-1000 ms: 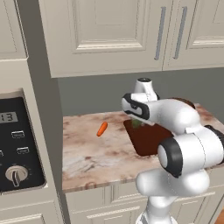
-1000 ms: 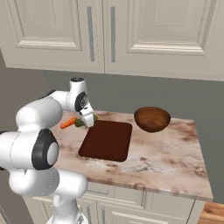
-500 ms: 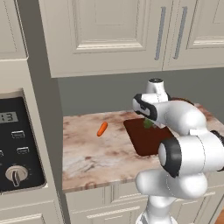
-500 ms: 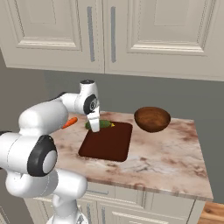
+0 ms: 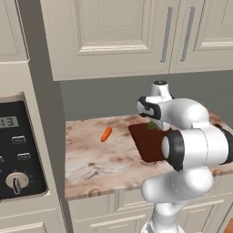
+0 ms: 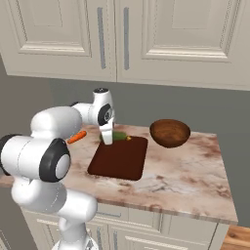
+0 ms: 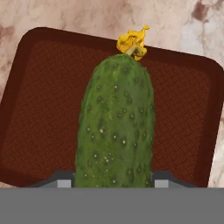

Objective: Place the two vegetables and bowl onto the tray for setting up a vegetable dip station.

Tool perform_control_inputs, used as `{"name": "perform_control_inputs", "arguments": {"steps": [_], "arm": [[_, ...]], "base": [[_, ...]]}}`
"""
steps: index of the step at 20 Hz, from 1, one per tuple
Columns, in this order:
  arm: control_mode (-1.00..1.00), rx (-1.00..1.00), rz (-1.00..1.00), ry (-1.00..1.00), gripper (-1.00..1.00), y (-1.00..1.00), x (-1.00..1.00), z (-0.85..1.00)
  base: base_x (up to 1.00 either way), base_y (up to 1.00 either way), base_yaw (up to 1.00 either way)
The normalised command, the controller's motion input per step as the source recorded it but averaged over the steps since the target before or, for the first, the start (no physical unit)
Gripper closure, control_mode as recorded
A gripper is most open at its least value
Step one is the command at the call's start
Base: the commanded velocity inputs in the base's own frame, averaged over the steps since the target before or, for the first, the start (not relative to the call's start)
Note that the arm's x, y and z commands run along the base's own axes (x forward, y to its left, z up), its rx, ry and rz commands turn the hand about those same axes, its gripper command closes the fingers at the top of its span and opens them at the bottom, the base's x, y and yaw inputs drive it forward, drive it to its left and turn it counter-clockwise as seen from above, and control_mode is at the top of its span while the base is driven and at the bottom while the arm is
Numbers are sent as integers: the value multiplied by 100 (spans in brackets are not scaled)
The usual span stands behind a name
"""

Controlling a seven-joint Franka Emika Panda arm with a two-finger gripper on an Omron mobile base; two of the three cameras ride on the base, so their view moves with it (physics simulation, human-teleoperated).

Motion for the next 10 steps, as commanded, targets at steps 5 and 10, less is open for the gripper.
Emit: {"name": "perform_control_inputs", "arguments": {"steps": [5,10], "arm": [[-100,3,0,0,100,-2,31,-14],[-100,10,0,-3,100,-9,13,-25]], "base": [[0,0,0],[0,0,0]]}}
